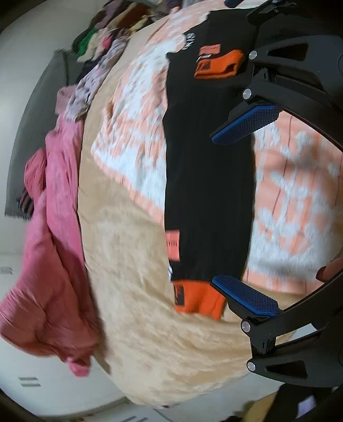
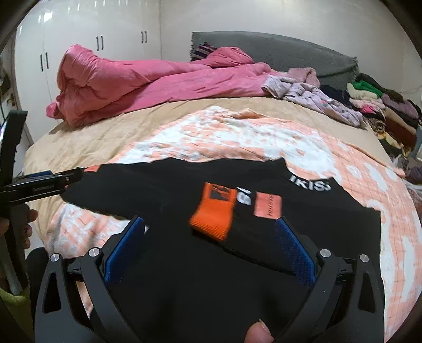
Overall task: Fold small clothes
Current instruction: 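Grasp the other orange-cuffed sleeve end with the left gripper, then carry the sleeve across the sweater body and release it with the left gripper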
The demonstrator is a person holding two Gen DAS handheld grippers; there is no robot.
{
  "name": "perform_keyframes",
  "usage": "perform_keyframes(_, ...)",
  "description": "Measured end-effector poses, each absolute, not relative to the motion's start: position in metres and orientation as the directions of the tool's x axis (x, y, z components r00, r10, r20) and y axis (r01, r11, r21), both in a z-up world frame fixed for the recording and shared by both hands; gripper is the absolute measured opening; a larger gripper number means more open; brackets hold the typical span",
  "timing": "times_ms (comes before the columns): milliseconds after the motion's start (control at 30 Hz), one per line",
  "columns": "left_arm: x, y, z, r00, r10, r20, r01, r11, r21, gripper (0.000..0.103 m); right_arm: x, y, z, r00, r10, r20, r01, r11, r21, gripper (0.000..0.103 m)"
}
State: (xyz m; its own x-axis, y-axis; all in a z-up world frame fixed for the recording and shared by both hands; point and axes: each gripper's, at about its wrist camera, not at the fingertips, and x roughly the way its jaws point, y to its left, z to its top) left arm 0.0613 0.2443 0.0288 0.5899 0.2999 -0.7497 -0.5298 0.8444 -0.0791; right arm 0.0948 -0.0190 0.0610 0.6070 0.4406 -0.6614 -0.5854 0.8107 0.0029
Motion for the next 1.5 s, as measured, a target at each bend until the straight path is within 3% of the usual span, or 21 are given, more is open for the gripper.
perform_keyframes(800,0.044,0.33,-0.037,0.461,0.298,-0.836,-0.73,0.663,-0.166,0.092,0.097,0.051,0.025,0.537,0.432,-0.724,-0.655,0.755,-0.036,0.098)
perform_keyframes(867,0.047,0.329,-0.036,0.462,0.329,-0.824,-0.737,0.659,-0.15,0.083,0.1,0.049,0.022,0.537,0.432,-0.724,-0.65,0.76,-0.028,0.098)
perform_keyframes(1033,0.056,0.335,-0.038,0.513,0.354,-0.782,-0.729,0.661,-0.179,0.021,0.108,0.039,0.014,0.543,0.421,-0.727,-0.621,0.784,-0.01,0.098)
perform_keyframes(1133,0.054,0.335,-0.034,0.561,0.336,-0.757,-0.704,0.675,-0.222,0.013,0.114,0.028,0.01,0.539,0.405,-0.739,-0.591,0.807,0.011,0.098)
perform_keyframes(1500,0.049,0.298,0.018,0.706,0.285,-0.648,-0.569,0.773,-0.28,0.012,0.117,-0.017,0.026,0.595,0.368,-0.714,-0.505,0.863,0.024,0.098)
